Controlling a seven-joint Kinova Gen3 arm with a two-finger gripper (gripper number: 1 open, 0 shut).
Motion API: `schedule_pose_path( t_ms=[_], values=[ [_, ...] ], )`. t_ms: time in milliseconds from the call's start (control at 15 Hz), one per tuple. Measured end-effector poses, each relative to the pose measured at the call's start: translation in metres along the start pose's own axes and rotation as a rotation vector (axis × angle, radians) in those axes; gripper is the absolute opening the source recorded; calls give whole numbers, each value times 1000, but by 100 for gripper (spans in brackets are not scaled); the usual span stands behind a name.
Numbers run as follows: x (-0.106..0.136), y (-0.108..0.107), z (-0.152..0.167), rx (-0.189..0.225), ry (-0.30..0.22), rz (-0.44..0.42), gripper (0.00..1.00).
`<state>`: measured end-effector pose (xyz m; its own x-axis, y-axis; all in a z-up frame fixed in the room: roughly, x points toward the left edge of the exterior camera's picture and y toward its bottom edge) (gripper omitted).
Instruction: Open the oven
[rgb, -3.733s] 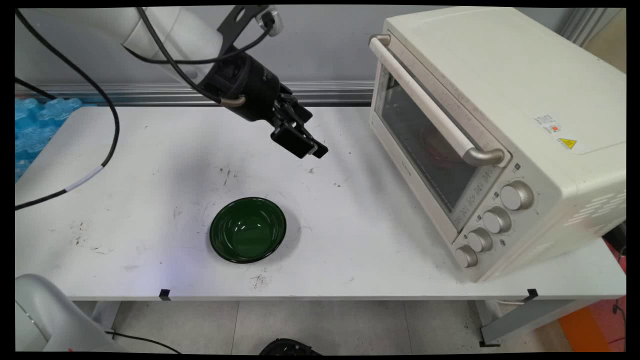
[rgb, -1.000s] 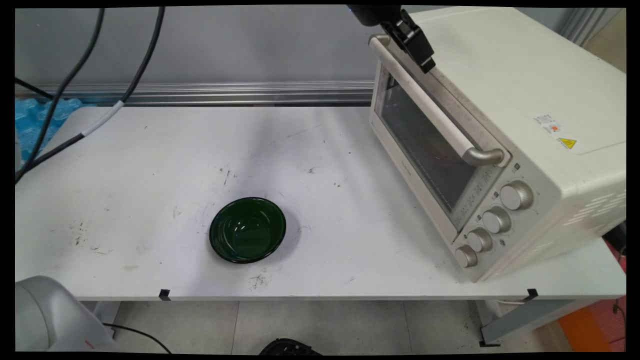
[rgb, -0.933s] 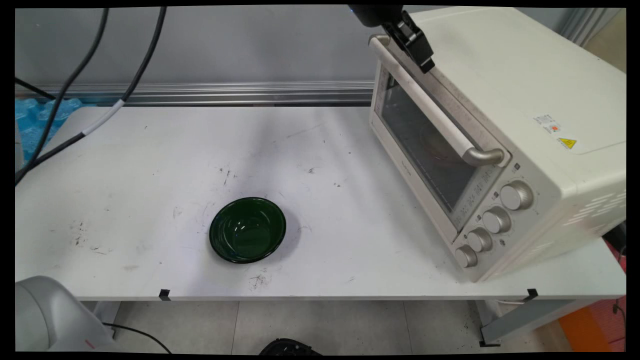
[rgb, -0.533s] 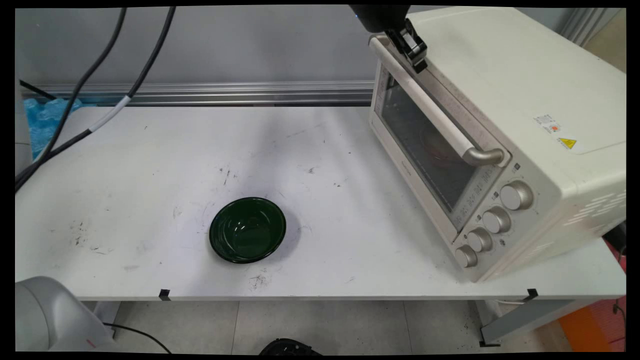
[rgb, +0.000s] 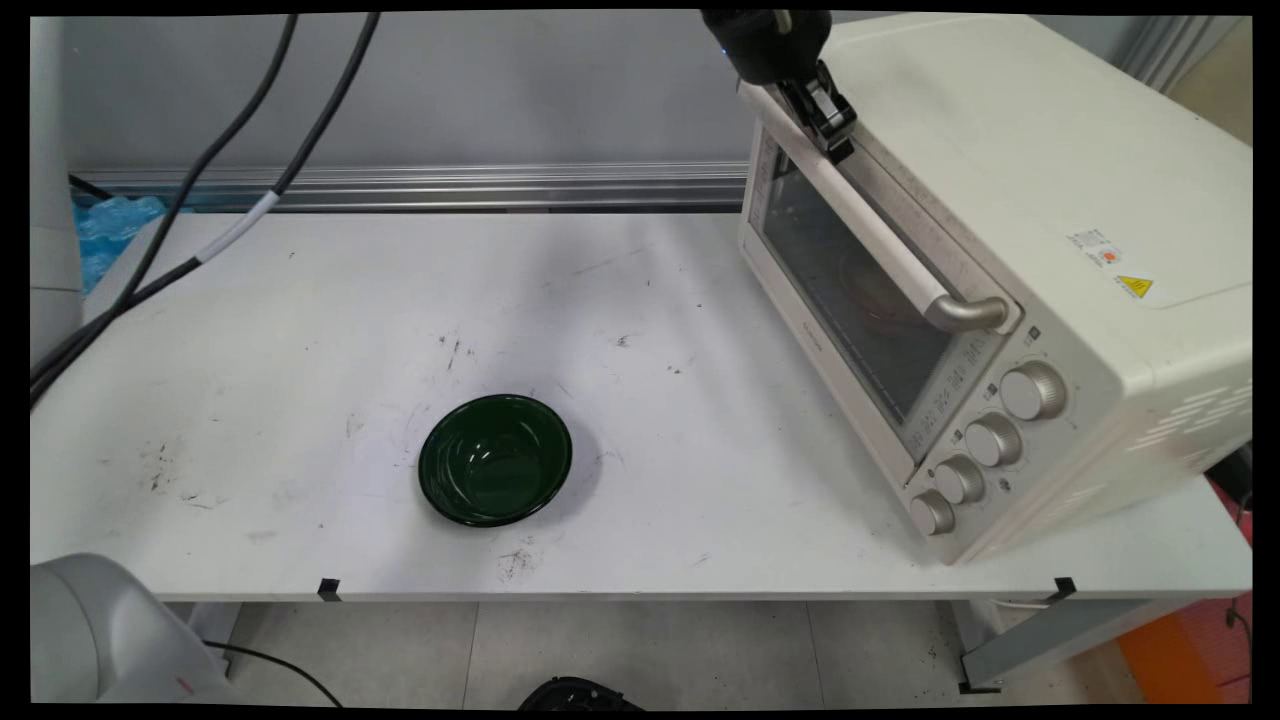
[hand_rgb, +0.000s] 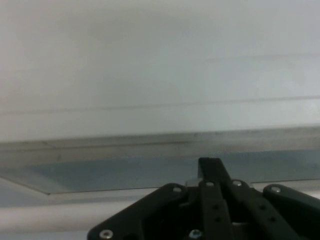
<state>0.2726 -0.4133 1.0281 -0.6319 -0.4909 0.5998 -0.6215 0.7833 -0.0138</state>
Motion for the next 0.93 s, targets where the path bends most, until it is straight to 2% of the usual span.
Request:
schedule_pose_path(
  t_ms=[467,933],
  values=[
    [-2,0,16,3,-23,-15,0],
    [-14,4,15,-4,-66,-26,0]
  ],
)
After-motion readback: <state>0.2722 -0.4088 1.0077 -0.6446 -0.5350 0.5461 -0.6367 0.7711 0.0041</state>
